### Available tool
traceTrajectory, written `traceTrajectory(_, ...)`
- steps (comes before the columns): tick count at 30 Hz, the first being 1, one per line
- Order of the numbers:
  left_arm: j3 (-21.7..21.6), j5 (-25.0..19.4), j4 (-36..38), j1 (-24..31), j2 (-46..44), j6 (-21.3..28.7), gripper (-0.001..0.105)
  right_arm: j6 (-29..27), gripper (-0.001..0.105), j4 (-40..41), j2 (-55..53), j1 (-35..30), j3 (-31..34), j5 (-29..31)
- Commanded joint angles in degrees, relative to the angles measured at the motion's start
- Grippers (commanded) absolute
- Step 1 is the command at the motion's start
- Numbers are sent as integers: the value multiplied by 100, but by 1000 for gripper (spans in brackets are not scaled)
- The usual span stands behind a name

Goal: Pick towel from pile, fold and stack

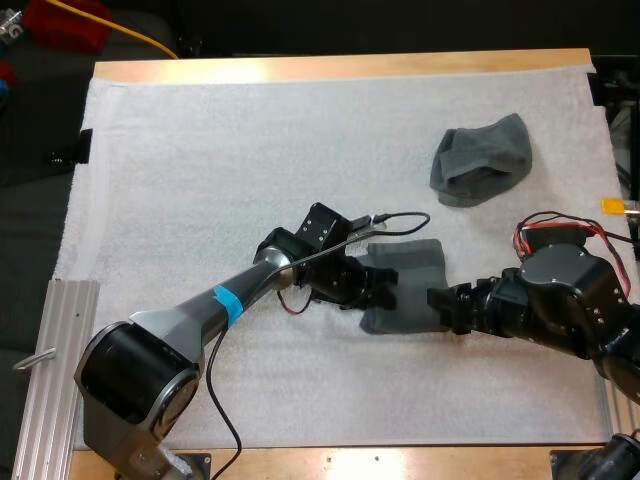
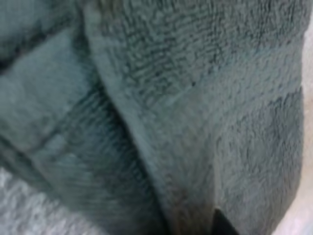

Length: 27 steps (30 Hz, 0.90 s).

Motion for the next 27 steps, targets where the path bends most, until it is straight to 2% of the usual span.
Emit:
traceTrajectory(1,-25,-27,121,-3,-13,275,0,-38,70,-72,-44,3,-44,-3)
traceTrajectory(6,-25,-641,1089,310,-126,1365,0,-38,70,-79,-44,3,-44,-16)
traceTrajectory(7,-25,-689,1176,361,-153,1462,0,-38,70,-79,-44,3,-44,-20)
traceTrajectory(9,-25,-1014,1596,662,-267,1854,0,-38,70,-79,-44,3,-44,-21)
traceTrajectory(13,-25,-1414,2040,1228,-481,2381,0,-38,70,-79,-44,3,-44,-22)
traceTrajectory(19,-25,-2274,2686,2133,-893,3102,0,-38,70,-79,-44,3,-44,-40)
traceTrajectory(22,-25,-2795,2887,2533,-999,3406,0,-38,70,-79,-44,3,-44,-40)
traceTrajectory(27,-25,-4085,3171,3007,-1066,3992,0,-38,70,-79,-44,3,-44,-40)
